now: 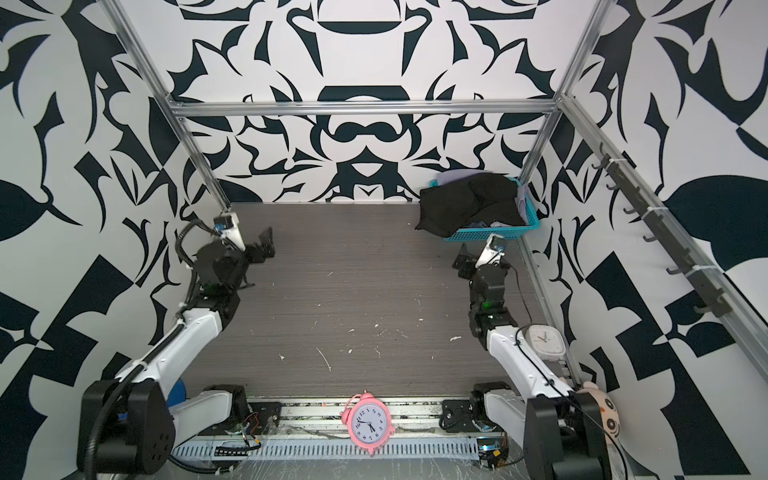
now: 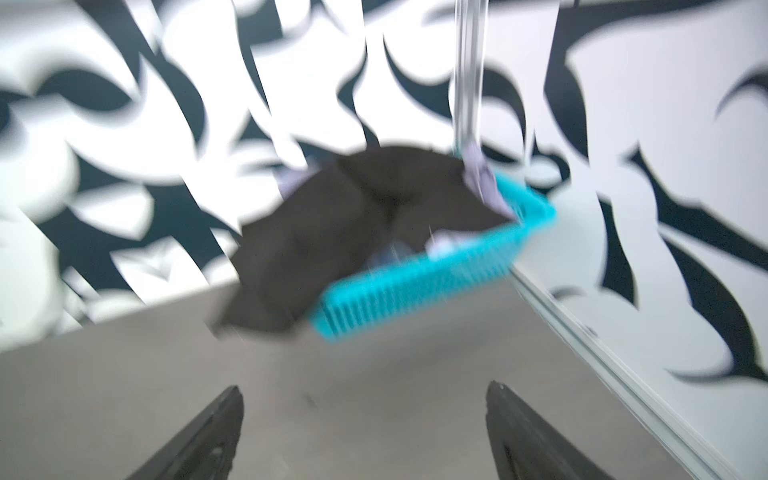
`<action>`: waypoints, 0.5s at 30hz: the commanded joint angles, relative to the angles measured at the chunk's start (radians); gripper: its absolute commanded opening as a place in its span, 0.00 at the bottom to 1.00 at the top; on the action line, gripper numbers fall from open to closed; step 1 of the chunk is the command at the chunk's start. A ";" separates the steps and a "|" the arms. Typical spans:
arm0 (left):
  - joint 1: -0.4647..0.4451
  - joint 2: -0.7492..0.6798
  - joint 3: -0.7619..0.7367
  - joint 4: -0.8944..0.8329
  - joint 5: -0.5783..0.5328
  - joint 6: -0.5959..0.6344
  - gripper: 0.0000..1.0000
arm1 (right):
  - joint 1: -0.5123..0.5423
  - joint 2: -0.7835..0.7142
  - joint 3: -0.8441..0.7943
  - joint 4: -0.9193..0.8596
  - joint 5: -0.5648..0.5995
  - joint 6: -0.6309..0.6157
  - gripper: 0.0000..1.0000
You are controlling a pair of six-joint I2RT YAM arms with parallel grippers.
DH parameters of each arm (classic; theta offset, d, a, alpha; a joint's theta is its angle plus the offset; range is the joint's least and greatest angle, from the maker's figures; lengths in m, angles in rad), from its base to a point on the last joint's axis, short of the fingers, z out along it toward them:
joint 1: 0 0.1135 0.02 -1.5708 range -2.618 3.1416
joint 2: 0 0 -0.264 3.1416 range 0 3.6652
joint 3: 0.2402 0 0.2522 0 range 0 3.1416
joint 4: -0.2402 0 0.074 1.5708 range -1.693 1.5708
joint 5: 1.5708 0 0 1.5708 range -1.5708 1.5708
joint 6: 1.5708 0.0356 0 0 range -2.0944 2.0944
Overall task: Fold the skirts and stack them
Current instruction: 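Reach both grippers toward the black skirt in the teal basket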
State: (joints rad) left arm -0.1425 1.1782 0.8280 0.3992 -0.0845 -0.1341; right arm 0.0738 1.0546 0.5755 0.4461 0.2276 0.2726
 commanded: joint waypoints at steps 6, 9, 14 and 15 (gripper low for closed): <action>-0.288 0.478 0.700 -0.448 0.160 -0.013 0.99 | 0.014 0.390 0.690 -0.570 -0.130 0.110 0.86; -0.362 0.653 0.929 -0.592 0.154 0.020 0.99 | -0.019 0.545 0.914 -0.716 -0.138 0.102 0.89; -0.445 0.839 1.140 -0.688 0.132 0.050 1.00 | -0.092 0.797 1.234 -0.898 -0.229 0.143 0.89; -0.453 0.854 1.149 -0.681 0.133 0.046 0.99 | -0.101 0.836 1.286 -0.934 -0.238 0.146 0.89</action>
State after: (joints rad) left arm -0.5686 2.0193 1.9160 -0.1741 0.0406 -0.1028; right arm 0.0036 1.8328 1.7271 -0.3000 0.0410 0.3847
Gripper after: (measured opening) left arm 0.994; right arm 0.887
